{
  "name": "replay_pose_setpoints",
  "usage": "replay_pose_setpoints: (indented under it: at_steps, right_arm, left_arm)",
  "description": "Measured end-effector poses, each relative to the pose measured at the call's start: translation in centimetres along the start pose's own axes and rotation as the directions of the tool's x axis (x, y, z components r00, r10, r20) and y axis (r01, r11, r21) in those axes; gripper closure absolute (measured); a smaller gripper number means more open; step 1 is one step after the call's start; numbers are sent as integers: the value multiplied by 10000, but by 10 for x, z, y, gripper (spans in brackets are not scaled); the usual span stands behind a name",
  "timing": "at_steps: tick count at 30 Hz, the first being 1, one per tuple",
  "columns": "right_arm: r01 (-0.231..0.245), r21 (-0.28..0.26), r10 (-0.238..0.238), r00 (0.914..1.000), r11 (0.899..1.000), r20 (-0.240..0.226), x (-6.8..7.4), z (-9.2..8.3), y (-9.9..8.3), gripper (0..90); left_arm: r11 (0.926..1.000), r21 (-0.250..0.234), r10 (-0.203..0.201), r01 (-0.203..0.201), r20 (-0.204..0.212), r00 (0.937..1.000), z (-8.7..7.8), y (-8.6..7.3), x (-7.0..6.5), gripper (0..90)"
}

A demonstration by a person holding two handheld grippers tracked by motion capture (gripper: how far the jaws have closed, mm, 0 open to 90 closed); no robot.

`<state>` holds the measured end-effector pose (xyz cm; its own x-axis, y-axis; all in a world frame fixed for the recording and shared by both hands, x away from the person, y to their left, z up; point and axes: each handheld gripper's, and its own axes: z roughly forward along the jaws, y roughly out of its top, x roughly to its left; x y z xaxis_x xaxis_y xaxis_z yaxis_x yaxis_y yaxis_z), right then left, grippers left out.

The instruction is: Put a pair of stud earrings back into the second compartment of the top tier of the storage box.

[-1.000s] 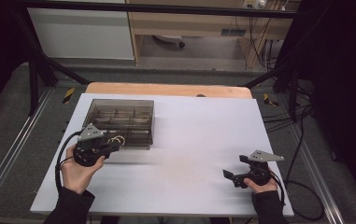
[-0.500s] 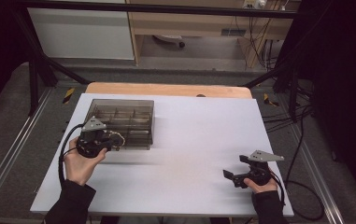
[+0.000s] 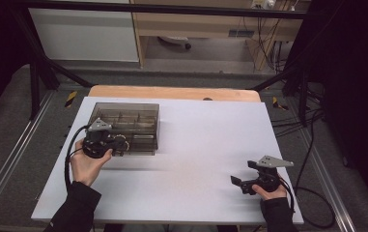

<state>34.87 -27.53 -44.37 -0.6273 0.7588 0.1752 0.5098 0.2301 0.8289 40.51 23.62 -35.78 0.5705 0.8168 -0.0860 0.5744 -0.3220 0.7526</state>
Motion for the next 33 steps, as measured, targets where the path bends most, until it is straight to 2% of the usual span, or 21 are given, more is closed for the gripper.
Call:
replay_pose_setpoints:
  at_steps: [18, 23, 33]
  right_arm:
    - [-42, -10, 42, 10000, 10000, 9, 0, 0, 0, 10]
    - [-4, -14, 4, 10000, 10000, 7, 0, 0, 0, 10]
    - [-9, -15, 9, 10000, 10000, 3, 0, 0, 0, 10]
  left_arm:
    - [9997, 234, -116, 115, 15, 9999, 9, -6, 2, 866]
    - [9998, 38, -183, 183, 59, 9998, 7, -6, 3, 863]
    - [9988, -484, -100, 99, -22, 9999, -10, -4, 1, 715]
